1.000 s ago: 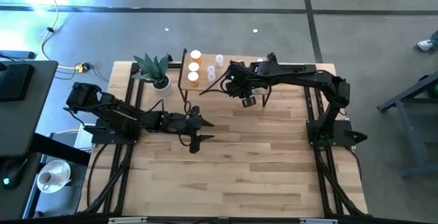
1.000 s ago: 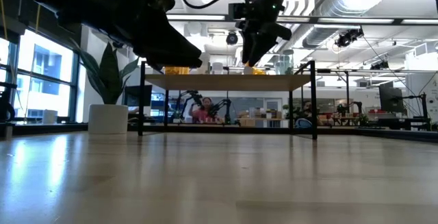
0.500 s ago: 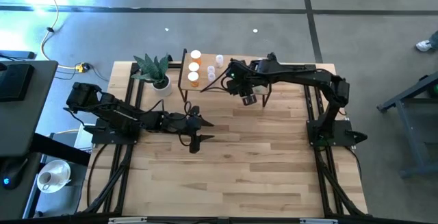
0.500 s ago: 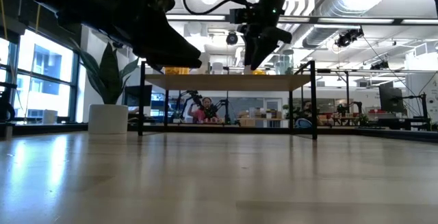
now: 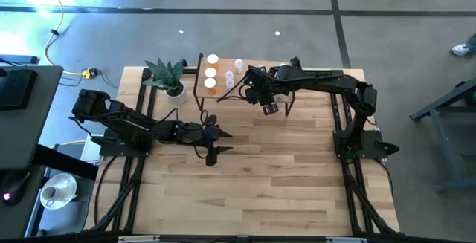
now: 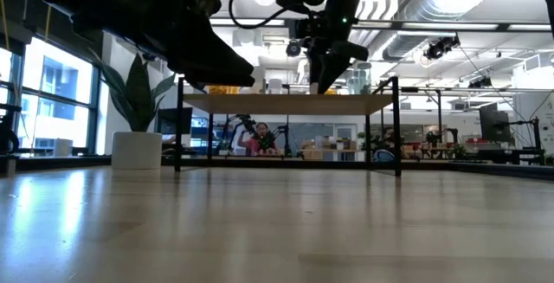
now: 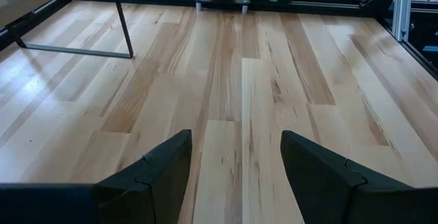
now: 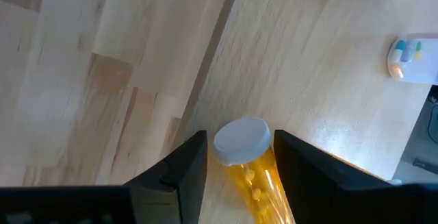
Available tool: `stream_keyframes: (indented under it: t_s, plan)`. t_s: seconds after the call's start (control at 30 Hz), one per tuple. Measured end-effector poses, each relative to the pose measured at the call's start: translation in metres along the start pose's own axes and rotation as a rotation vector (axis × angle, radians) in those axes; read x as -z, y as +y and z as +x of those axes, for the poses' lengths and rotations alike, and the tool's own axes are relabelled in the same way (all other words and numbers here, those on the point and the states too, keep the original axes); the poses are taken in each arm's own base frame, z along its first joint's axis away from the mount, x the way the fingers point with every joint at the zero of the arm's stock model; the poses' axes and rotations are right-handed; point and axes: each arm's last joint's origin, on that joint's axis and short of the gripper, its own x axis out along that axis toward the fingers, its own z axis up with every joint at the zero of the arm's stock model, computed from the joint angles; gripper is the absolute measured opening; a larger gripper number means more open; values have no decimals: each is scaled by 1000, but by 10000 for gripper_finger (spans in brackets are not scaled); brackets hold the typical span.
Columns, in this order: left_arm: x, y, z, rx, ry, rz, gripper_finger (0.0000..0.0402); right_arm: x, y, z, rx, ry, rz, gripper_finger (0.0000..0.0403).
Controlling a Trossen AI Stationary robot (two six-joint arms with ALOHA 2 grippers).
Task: Pick and place medicine bottles onto shelf by color
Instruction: Adjust the orange pill bottle on the shelf
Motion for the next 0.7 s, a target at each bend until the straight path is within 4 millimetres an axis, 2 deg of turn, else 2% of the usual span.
stream_keyframes:
  t_s: [0.23,0.47,0.57,0.7]
  plan:
    - [0,0,0,0,0,0,214,-1,1,0,0,0,-2,120]
    - [0,0,0,0,1,1,214,-2,1,-3,-6,-3,20,114]
    - [0,0,0,-1,1,0,214,-7,-3,-15,-22,-56,62,113]
    - [-1,0,0,-12,-12,14,214,-20,-8,-43,-61,-177,126,113]
